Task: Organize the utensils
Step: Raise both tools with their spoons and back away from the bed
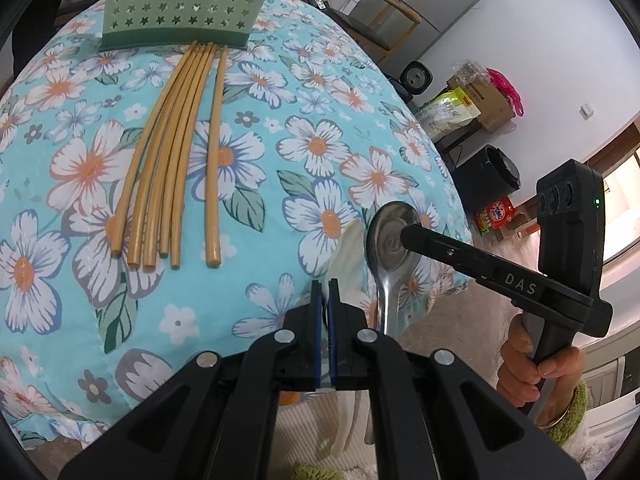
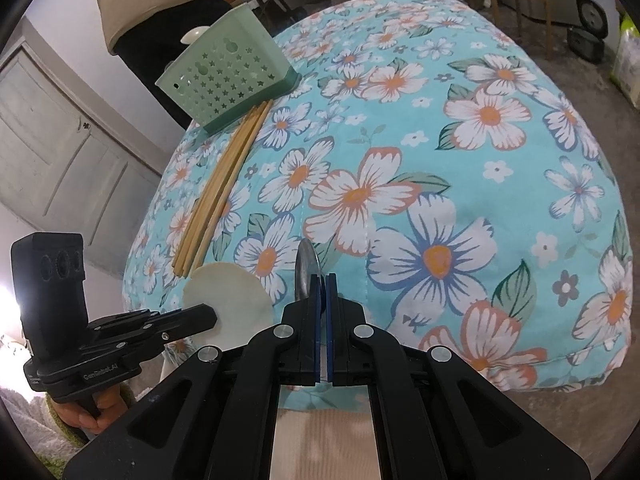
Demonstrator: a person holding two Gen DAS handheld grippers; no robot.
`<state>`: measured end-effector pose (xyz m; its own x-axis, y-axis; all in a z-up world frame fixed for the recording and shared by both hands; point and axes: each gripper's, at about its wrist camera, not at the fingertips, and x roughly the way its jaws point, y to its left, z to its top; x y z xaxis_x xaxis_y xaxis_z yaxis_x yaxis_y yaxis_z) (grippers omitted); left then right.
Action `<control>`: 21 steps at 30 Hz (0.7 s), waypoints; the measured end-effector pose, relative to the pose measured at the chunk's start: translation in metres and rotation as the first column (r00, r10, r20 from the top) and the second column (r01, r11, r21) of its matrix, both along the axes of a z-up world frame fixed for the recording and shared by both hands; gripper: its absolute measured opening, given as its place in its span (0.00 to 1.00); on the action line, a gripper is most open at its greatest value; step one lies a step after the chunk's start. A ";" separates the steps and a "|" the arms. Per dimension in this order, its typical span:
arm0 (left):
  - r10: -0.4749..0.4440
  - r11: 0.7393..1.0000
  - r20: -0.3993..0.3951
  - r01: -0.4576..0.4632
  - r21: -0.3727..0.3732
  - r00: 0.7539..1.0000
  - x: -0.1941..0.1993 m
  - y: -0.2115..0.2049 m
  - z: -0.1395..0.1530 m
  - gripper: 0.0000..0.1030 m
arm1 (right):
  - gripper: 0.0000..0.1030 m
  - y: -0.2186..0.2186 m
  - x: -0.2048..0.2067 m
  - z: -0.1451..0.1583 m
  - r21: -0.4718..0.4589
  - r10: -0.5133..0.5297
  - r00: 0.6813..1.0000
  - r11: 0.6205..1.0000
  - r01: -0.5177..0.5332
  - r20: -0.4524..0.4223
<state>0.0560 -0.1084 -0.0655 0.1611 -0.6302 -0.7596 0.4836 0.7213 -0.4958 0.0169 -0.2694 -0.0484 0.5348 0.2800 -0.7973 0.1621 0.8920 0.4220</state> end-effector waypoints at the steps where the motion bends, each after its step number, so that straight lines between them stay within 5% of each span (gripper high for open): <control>1: 0.000 1.000 0.006 0.000 -0.002 1.000 0.000 0.001 0.003 0.01 | 0.00 -0.001 -0.001 0.002 -0.002 -0.005 1.000 1.000 0.005 0.003; 21: 0.048 0.999 0.130 -0.048 -0.004 0.990 -0.028 0.029 0.043 0.01 | 0.00 0.005 -0.031 0.034 -0.060 -0.056 0.995 0.996 0.061 0.087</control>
<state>0.0279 -0.0796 -0.0223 0.2883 -0.6198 -0.7298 0.5090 0.7448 -0.4315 -0.0143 -0.2639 -0.0144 0.6152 0.1972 -0.7633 0.1806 0.9072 0.3799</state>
